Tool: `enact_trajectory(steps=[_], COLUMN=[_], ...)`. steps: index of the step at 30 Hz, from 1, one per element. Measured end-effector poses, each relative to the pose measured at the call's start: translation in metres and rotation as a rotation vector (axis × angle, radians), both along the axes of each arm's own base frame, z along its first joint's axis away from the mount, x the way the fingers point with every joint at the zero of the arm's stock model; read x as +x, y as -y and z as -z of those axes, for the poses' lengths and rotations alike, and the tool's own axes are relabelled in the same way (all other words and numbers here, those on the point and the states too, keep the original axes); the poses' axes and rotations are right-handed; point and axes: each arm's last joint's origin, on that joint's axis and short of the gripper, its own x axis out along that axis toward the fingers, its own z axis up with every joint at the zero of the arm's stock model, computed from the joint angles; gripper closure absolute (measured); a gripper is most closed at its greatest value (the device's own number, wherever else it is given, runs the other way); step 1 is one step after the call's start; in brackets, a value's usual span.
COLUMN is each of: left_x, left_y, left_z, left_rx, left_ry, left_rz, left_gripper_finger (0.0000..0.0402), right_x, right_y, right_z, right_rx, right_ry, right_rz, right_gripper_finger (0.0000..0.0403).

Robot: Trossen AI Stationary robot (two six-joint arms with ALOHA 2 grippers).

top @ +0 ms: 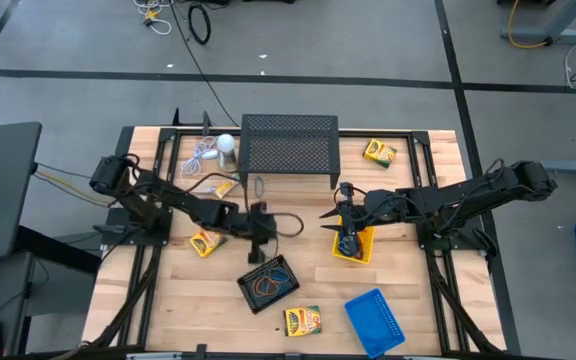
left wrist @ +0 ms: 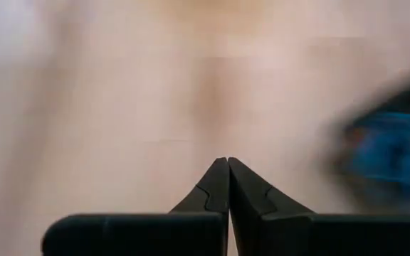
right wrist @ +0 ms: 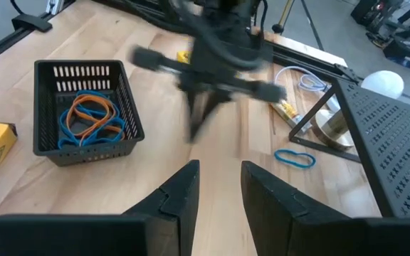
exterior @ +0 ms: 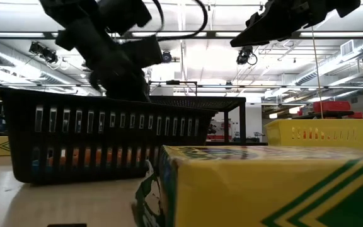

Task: Pick & Place Office Desk Supplies
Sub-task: Put the blue rubber band into the black basket

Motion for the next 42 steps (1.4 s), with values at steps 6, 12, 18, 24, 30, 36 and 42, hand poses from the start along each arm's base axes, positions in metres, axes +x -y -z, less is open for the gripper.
enact_trajectory(steps=[6, 12, 18, 24, 30, 36, 42], left_x=[-0.001, -0.009, -0.017, -0.016, -0.016, -0.017, -0.018], left_y=[-0.040, -0.079, -0.096, -0.097, -0.115, -0.124, -0.124], left_z=[0.001, 0.006, 0.011, 0.013, 0.027, 0.038, 0.039], left_rx=[0.240, 0.235, 0.170, 0.254, 0.262, 0.211, 0.163], left_ry=[-0.043, -0.151, -0.240, -0.274, -0.329, -0.352, -0.349], left_rz=[-0.197, -0.255, -0.208, -0.122, -0.159, -0.183, -0.156], left_gripper_finger=[0.0399, 0.0373, 0.0298, 0.0216, 0.0199, 0.0232, 0.0331], right_x=[-0.001, -0.002, -0.003, -0.003, -0.003, -0.004, -0.004], right_y=[0.000, 0.001, 0.002, 0.002, 0.002, 0.002, 0.002], right_z=[0.001, 0.004, 0.006, 0.006, 0.006, 0.006, 0.007], right_rx=[-0.003, -0.023, -0.039, -0.040, -0.042, -0.043, -0.043], right_ry=[-0.015, -0.041, -0.065, -0.064, -0.066, -0.073, -0.077], right_rz=[0.000, 0.031, 0.052, 0.051, 0.050, 0.050, 0.052], right_gripper_finger=[0.0291, 0.0291, 0.0291, 0.0291, 0.0291, 0.0291, 0.0291])
